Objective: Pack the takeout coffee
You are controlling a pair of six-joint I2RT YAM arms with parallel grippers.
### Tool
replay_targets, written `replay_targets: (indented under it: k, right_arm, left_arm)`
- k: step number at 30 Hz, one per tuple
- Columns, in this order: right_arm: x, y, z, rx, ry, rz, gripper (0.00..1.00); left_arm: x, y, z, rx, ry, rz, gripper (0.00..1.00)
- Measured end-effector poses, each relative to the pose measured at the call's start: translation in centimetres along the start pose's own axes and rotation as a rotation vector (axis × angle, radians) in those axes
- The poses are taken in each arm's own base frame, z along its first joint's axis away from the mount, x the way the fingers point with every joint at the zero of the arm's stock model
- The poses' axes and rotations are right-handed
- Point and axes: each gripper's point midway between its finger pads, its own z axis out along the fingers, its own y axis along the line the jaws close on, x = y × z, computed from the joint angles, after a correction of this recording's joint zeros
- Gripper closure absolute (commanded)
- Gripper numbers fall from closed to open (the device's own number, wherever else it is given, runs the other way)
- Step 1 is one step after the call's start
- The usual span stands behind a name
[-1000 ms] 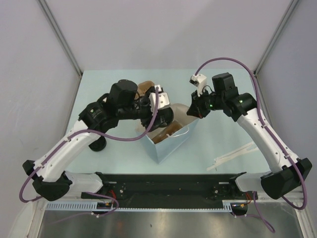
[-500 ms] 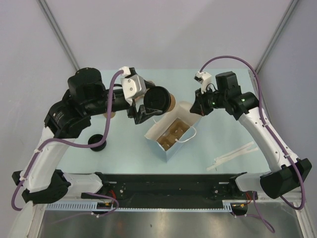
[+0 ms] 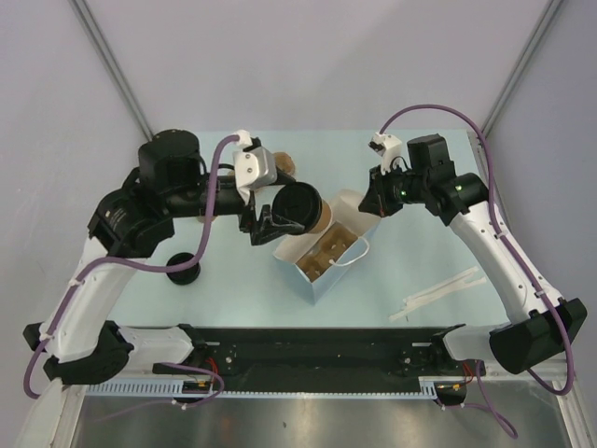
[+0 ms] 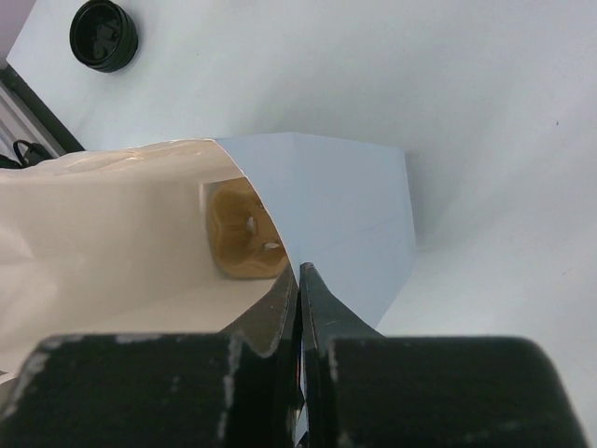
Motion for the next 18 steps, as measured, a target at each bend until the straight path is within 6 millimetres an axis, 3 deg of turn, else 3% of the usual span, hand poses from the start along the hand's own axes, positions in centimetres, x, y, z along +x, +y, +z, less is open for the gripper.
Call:
replay_targets:
  k: [2, 9, 18]
  right_arm:
    - [0.0, 0.0, 0.0, 0.001, 0.000, 0.002, 0.96]
    - [-0.1, 0.2, 0.2, -0.006, -0.002, 0.001, 0.96]
    - [1.4, 1.0, 0.4, -0.026, 0.051, 0.012, 0.92]
  left_arm:
    - [1.1, -0.3, 0.6, 0.024, 0.020, -0.026, 1.00]
    - [8.0, -0.4, 3.6, 0.054, 0.183, -0.143, 1.00]
    - [12.3, 0.8, 5.1, 0.010, 0.290, -0.165, 1.00]
